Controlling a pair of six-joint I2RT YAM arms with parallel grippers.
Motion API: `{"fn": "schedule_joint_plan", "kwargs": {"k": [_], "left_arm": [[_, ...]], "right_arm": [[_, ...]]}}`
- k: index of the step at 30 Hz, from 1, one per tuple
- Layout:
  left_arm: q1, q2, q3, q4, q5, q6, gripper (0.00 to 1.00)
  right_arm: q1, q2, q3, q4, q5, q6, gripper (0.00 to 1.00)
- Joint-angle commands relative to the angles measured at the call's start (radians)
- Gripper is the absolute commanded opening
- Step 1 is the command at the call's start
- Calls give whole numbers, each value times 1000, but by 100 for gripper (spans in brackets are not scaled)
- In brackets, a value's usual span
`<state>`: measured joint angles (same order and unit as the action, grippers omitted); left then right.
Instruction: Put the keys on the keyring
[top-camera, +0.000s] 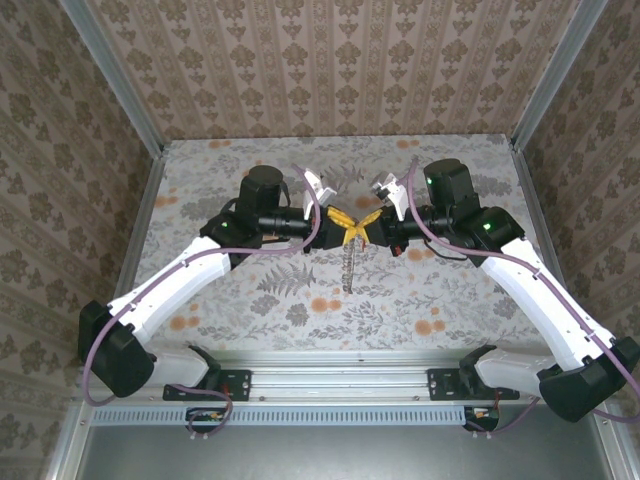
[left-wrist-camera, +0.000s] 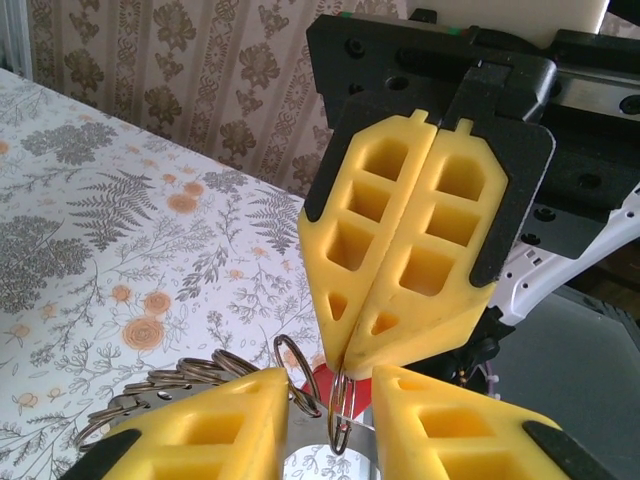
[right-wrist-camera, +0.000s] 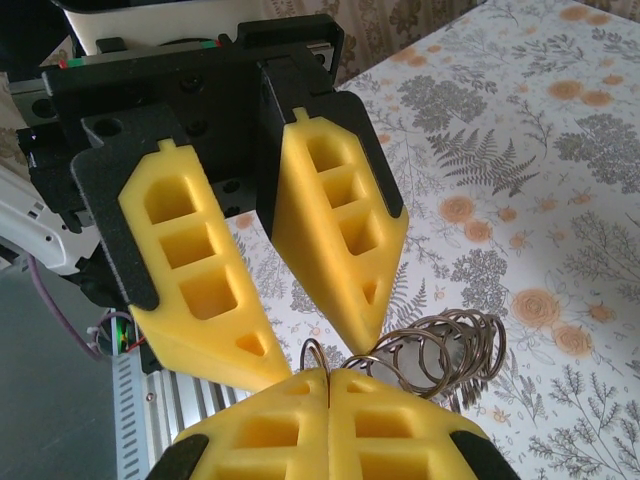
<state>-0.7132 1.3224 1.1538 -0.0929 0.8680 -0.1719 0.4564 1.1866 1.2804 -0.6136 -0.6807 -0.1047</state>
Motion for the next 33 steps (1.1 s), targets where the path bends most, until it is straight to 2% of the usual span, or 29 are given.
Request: {"fn": "schedule_joint_plan", "kwargs": {"k": [1,8,11,13,14,15,20,26,33], "left_arm": [[-5,-4,27,46,18,-14,25],[-9,-4,19,69,26,-20,1],[-11,-3,14,79,25,-23,0],[-15,-6,10,89,17,-26,0],[-17,-9,7,93,4,-26,0],[-18,-14,0,98,-10,-26,0],[-18,-52,-42,171,-73,-36,0],[-25,-81,-70,238,-115,-52,0],[-45,-96,-87,279,-172,-62,0]], "right_arm": [[5,-15,8,37,-13,-1,0],[5,-20,7,44,-14,7,0],[4,-26,0,64,5,30,1],[-3,-48,-23,112,31,65,25],[-12,-67,-40,138,55,93,34],[-26,-89,-60,163,72,121,39],[-90,-203,-157,285,122,251,42],[-94,-283,-307,400,245,325,43],[-52,-311,-424,501,164,382,47]]}}
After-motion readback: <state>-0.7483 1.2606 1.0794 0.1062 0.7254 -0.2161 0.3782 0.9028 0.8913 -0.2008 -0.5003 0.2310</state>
